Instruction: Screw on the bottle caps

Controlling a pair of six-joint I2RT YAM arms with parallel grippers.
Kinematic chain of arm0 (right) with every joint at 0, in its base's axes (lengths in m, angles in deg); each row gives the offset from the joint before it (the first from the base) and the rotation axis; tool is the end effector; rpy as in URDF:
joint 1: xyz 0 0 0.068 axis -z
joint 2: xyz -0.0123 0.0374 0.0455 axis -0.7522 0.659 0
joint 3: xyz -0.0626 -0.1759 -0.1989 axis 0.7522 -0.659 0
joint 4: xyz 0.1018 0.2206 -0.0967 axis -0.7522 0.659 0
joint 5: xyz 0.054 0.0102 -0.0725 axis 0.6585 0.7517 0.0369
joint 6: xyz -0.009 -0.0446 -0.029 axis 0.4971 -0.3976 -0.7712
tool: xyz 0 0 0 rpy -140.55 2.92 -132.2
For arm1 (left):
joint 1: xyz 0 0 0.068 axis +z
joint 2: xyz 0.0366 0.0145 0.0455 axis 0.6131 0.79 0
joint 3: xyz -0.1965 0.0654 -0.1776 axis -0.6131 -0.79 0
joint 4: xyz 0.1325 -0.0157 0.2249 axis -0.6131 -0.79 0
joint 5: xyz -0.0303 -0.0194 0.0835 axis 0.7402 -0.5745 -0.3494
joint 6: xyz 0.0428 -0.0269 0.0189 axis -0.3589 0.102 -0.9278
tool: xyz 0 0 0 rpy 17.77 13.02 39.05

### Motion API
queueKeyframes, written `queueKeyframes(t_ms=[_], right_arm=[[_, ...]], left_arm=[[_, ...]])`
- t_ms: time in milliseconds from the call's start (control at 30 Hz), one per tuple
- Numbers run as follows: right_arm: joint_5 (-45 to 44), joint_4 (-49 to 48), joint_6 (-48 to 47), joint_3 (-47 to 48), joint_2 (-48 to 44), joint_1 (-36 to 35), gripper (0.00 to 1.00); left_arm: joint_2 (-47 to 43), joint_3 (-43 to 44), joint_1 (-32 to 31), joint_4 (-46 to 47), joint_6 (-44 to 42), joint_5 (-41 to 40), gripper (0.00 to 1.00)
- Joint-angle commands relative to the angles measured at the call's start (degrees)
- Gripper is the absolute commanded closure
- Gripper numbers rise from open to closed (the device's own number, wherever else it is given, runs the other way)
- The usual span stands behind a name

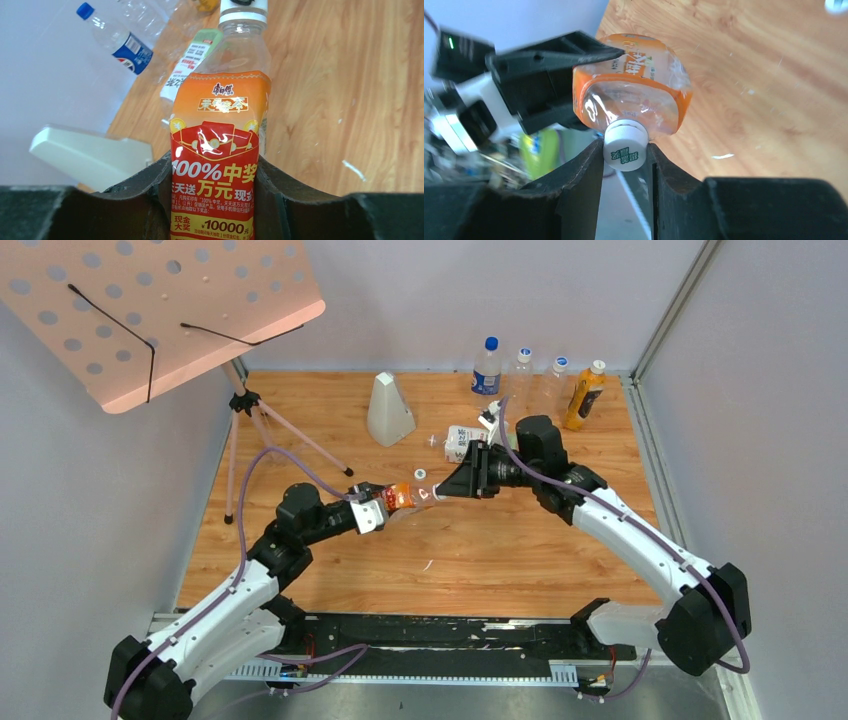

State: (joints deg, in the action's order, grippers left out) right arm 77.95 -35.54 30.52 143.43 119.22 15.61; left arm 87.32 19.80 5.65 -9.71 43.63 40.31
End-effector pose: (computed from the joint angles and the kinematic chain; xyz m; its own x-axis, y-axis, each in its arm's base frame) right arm 0.2166 0.1680 0.3214 -0.8030 -0.0321 -0.5951 -0.5465 0.4380 0.7138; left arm 0.1492 -0.1163 0.2667 0.3473 0.2771 -0.8959 0.8360 0.3414 0.4296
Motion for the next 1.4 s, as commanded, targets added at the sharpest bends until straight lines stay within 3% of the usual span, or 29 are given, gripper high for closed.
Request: queueKeyframes(t_ms=[0, 100, 233, 400, 533, 633, 733, 933, 1167, 1367], right_arm=[[-2.78, -4.53, 34.17, -4.16, 2.99, -1.2, 0.86], [-5.03, -4.93, 41.58, -6.0, 3.17, -2.17, 0.86], [-7.0, -4.11, 41.39, -4.39, 2.77, -2.86, 0.79], [-7.23, -3.84, 32.7, -2.87, 0.7, -2.07, 0.66], [-2.6, -3.84, 22.41, -2.72, -2.49, 2.5, 0.56], [0.25, -3.83, 16.58, -3.34, -6.02, 6.14, 0.42], [2.24, -3.86, 8.66, -3.44, -9.26, 8.41, 0.31], [8.57, -3.22, -16.54, -2.71, -14.87, 10.04, 0.3], [18.09, 4.07, -49.39, -3.02, -21.4, 9.88, 0.27], [17.6, 11.37, -62.46, -2.95, -22.38, 6.53, 0.25]], left_arm=[[-2.42, -0.05, -2.14, 9.72, -10.0, -7.26, 1.0], [-3.21, -0.77, -2.92, 9.33, -13.25, -8.92, 1.0], [-3.18, -1.15, -4.02, 7.12, -18.06, -10.69, 1.0], [-3.33, -0.89, -4.16, 5.98, -17.2, -11.3, 1.0], [-3.1, -0.18, -4.14, 3.98, -15.75, -10.89, 1.0], [-2.78, 0.31, -4.22, 3.61, -14.03, -10.21, 1.0], [-2.22, 0.85, -4.14, 3.17, -12.26, -9.15, 1.0], [-0.45, 4.51, -4.14, -1.45, -5.16, -2.84, 1.0], [7.58, 13.28, -4.03, -12.97, 0.87, 12.22, 1.0], [10.45, 15.43, -3.62, -14.31, 4.01, 19.03, 1.0]])
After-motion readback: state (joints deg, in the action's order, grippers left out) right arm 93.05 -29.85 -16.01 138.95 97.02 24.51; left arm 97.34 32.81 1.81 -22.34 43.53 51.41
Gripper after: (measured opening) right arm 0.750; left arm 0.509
